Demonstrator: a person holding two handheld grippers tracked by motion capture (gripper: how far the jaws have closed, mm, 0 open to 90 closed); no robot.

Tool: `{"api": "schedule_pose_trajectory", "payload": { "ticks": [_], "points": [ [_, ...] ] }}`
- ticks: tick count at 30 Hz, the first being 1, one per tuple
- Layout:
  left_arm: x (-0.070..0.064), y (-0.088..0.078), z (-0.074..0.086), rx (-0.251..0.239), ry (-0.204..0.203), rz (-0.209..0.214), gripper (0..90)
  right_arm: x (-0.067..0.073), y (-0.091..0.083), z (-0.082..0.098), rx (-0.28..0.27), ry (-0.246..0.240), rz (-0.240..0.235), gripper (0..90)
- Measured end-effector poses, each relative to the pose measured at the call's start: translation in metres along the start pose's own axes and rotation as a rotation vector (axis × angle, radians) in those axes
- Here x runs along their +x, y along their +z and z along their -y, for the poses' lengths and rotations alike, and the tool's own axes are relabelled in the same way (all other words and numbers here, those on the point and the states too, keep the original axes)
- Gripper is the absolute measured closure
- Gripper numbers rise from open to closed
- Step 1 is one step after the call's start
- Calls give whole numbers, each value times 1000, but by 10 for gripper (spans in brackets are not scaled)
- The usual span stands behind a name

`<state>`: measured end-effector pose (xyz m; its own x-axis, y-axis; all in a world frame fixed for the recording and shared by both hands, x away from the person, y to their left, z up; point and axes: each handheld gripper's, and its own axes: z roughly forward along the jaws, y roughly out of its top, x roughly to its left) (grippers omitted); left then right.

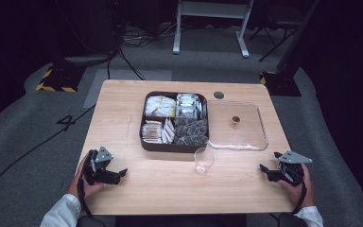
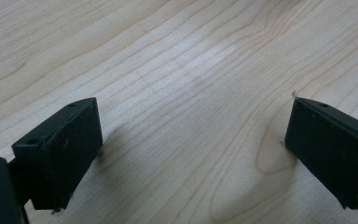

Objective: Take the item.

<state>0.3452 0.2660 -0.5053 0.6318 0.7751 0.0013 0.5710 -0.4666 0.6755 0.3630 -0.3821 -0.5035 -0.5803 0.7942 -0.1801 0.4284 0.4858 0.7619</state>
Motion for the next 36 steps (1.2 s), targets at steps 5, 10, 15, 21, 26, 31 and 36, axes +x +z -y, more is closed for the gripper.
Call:
{"api": "schedule_pose_trajectory", "payload": {
  "ticks": [5, 10, 15, 21, 26, 31, 36],
  "points": [
    [5, 2, -2, 7, 22, 27, 50, 1, 0, 0, -3, -6, 2, 176],
    [6, 1, -7, 7, 29, 46, 141, 1, 0, 0, -2, -6, 2, 176],
    [6, 0, -13, -2, 41, 67, 179, 1, 0, 0, -2, -5, 1, 175],
    [15, -3, -31, -51, 56, 96, 186, 1, 0, 0, -2, -6, 1, 175],
    [21, -9, -50, -99, 67, 88, 243, 0, 0, 0, 0, 0, -2, 175],
    [26, -7, -67, -99, 98, 72, 236, 0, 0, 0, 2, 3, -5, 175],
    [29, -5, -78, -91, 115, 60, 227, -1, 0, 0, 3, 8, -9, 175]
  ]
}}
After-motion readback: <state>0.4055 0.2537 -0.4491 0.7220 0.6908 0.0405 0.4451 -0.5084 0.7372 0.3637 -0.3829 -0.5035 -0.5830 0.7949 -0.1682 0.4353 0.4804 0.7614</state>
